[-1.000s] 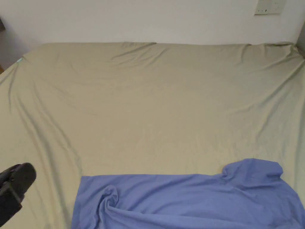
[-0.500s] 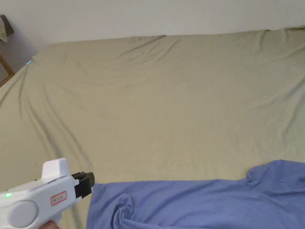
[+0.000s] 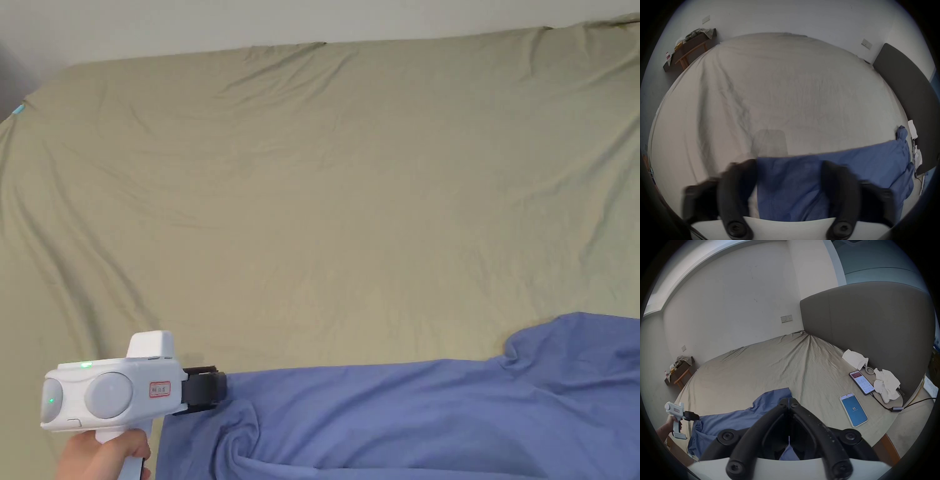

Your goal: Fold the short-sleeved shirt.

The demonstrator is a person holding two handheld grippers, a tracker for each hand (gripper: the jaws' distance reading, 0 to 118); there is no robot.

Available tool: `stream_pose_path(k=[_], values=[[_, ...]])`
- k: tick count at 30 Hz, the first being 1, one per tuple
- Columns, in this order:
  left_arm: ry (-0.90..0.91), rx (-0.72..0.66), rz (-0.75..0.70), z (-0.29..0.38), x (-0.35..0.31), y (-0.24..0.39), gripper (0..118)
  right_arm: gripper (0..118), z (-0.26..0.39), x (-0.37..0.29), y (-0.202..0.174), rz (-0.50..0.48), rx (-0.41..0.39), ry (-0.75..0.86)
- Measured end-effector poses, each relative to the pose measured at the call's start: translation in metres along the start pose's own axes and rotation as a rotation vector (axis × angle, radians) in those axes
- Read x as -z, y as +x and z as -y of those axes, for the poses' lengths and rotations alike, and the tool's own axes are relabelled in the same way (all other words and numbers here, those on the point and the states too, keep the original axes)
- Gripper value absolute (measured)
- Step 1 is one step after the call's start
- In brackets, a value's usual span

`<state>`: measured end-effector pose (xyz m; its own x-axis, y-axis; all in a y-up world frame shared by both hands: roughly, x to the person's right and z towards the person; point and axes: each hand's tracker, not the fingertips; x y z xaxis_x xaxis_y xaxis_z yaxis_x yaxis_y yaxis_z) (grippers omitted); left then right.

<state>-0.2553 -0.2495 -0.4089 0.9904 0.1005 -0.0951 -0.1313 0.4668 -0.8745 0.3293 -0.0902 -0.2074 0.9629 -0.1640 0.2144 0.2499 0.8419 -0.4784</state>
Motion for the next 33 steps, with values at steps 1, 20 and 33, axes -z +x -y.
stream_pose_path(k=[1, 20, 33], values=[[0.000, 0.005, 0.007, 0.003, 0.000, 0.001, 15, 0, 0.000, -0.001, 0.000, 0.000, -0.001, -0.002], [0.244, -0.033, 0.055, 0.010, -0.078, 0.023, 4, 45, -0.012, 0.244, 0.035, -0.120, -0.120, -0.229], [0.217, -0.070, 0.062, 0.007, -0.074, 0.024, 4, 2, -0.005, 0.331, 0.015, -0.163, -0.122, -0.465]])
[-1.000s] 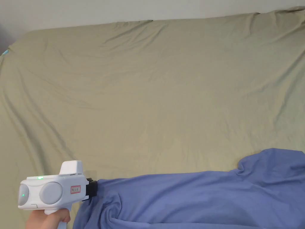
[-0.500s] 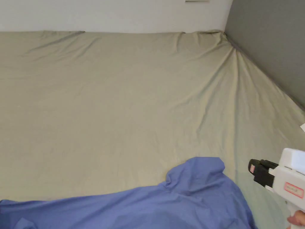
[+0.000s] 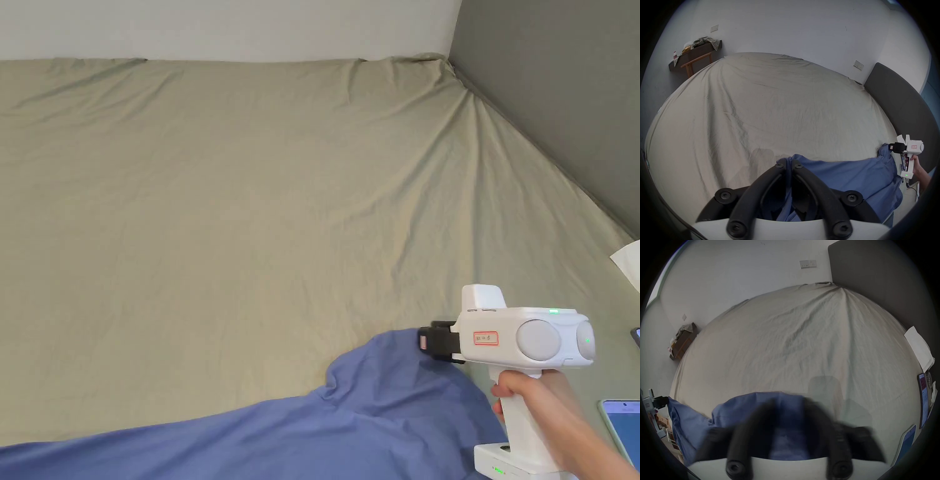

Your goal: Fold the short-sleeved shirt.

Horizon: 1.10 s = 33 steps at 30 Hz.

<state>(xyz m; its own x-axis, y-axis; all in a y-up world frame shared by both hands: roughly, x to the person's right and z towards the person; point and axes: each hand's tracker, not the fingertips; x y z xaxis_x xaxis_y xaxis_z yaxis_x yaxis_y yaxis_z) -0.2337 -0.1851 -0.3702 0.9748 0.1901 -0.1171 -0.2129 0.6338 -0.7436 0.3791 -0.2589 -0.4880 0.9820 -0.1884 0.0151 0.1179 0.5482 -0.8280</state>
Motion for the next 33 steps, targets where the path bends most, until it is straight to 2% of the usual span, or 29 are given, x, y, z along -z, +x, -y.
stream_pose_path(k=[6, 9, 12, 15, 17, 20, 24, 27, 33], values=[[0.003, -0.016, 0.009, -0.007, 0.006, -0.002, 4, 2, -0.004, -0.034, -0.003, 0.003, -0.010, 0.102], [0.038, -0.059, 0.034, -0.016, 0.006, -0.001, 4, 2, -0.009, -0.056, 0.004, -0.009, 0.030, 0.155], [0.086, -0.046, 0.048, -0.022, -0.005, 0.005, 4, 2, -0.010, -0.079, 0.004, 0.000, 0.022, 0.198], [0.137, -0.009, 0.052, -0.022, -0.024, 0.007, 4, 2, 0.003, -0.110, -0.001, -0.004, 0.001, 0.261], [0.163, 0.004, 0.060, -0.015, -0.044, 0.004, 4, 2, 0.022, -0.140, -0.003, -0.014, 0.031, 0.316], [0.205, 0.010, 0.056, 0.003, -0.075, -0.005, 4, 2, 0.059, -0.187, -0.005, -0.002, 0.035, 0.351], [0.223, -0.060, 0.059, 0.031, -0.112, -0.022, 4, 2, 0.114, -0.244, -0.006, 0.006, 0.059, 0.353], [0.210, -0.099, 0.050, 0.054, -0.131, -0.030, 4, 2, 0.156, -0.268, -0.008, 0.024, 0.073, 0.294], [0.108, -0.127, 0.014, 0.099, -0.139, -0.040, 4, 2, 0.225, -0.262, -0.007, 0.073, 0.098, 0.126]])
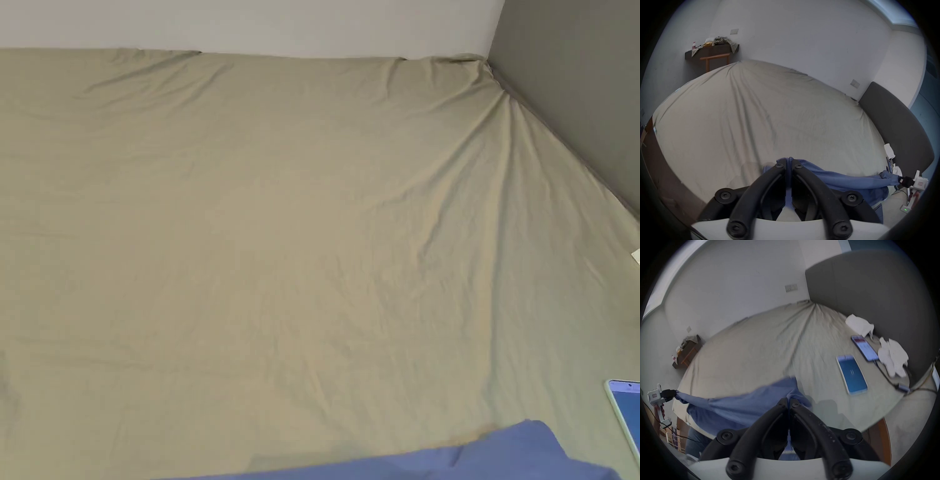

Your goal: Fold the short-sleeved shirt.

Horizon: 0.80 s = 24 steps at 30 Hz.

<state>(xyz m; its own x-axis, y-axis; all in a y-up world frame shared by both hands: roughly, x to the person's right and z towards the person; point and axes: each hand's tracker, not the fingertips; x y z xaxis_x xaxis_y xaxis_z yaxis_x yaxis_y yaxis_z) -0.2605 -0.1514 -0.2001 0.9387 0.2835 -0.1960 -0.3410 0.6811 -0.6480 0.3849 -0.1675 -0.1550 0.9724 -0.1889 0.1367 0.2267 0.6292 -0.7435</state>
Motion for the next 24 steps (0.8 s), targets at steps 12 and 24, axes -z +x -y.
stream_pose_path(k=[12, 24], values=[[-0.212, -0.017, -0.053, 0.048, 0.033, -0.016, 98, 100, 0.025, 0.044, 0.015, 0.047, -0.067, -0.187], [0.339, -0.043, -0.003, -0.052, -0.111, 0.025, 116, 118, -0.077, -0.089, -0.034, 0.076, -0.039, 0.420]])
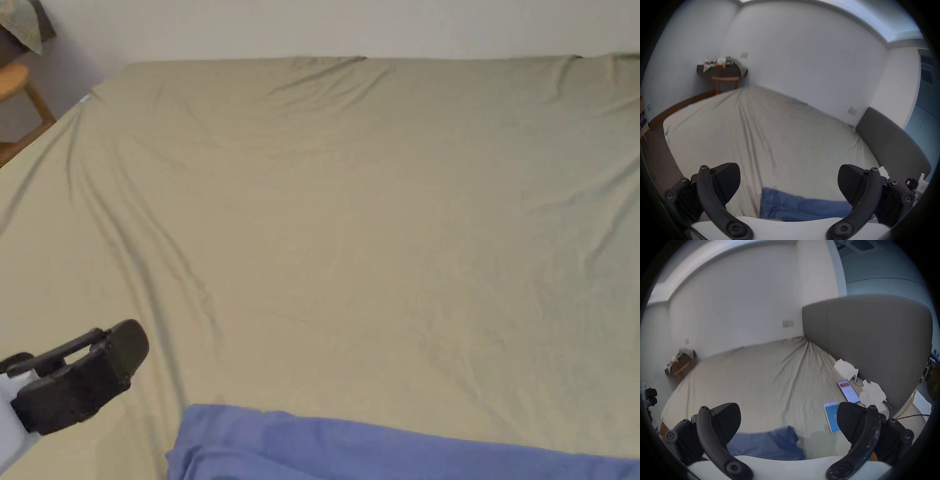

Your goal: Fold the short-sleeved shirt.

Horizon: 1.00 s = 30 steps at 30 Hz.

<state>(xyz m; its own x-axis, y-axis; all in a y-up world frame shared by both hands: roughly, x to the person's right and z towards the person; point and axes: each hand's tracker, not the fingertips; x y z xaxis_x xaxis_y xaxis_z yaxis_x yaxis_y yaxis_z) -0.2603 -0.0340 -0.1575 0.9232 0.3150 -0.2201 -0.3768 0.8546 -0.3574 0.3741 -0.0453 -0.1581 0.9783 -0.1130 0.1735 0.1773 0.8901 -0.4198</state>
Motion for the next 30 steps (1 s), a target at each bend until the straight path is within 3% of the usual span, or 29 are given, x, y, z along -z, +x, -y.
stream_pose_path(k=[1, 2, 3, 4, 5, 7, 10, 15, 17, 23, 28, 29, 30], values=[[0.004, 0.013, 0.028, -0.007, -0.008, 0.002, 105, 108, -0.005, -0.008, -0.005, -0.019, 0.018, 0.024], [0.028, 0.042, 0.064, -0.009, -0.016, 0.004, 79, 84, -0.007, -0.014, -0.006, -0.052, 0.028, 0.055], [0.066, 0.054, 0.057, -0.009, -0.021, 0.006, 17, 26, -0.008, -0.018, -0.008, -0.057, 0.039, 0.077], [0.064, 0.066, 0.050, -0.009, -0.021, 0.007, 0, 0, -0.006, -0.018, -0.011, -0.029, 0.047, 0.084], [0.042, 0.072, 0.036, -0.005, -0.020, 0.006, 0, 0, -0.003, -0.018, -0.018, 0.024, 0.028, 0.072], [-0.022, 0.098, 0.040, 0.001, -0.014, -0.001, 0, 0, 0.002, -0.016, -0.022, 0.007, 0.011, 0.064], [-0.084, 0.081, 0.024, 0.018, -0.001, -0.011, 0, 0, 0.009, -0.013, -0.026, -0.018, 0.053, 0.049], [-0.204, 0.043, 0.023, 0.044, 0.028, -0.025, 0, 0, 0.012, -0.012, -0.028, 0.003, 0.050, 0.037], [-0.272, 0.023, 0.059, 0.055, 0.048, -0.029, 0, 0, 0.020, -0.010, -0.008, 0.011, 0.061, 0.035], [-0.558, -0.036, 0.047, 0.114, 0.134, -0.063, 0, 0, 0.025, 0.002, -0.010, -0.001, 0.102, -0.011], [-0.588, -0.094, 0.008, 0.130, 0.151, -0.081, 0, 0, 0.026, 0.004, -0.015, 0.004, 0.077, -0.037], [-0.594, -0.120, 0.030, 0.130, 0.152, -0.085, 7, 0, 0.025, 0.004, -0.016, 0.004, 0.075, -0.043], [-0.604, -0.140, 0.035, 0.129, 0.154, -0.088, 41, 0, 0.025, 0.005, -0.017, 0.004, 0.070, -0.047]])
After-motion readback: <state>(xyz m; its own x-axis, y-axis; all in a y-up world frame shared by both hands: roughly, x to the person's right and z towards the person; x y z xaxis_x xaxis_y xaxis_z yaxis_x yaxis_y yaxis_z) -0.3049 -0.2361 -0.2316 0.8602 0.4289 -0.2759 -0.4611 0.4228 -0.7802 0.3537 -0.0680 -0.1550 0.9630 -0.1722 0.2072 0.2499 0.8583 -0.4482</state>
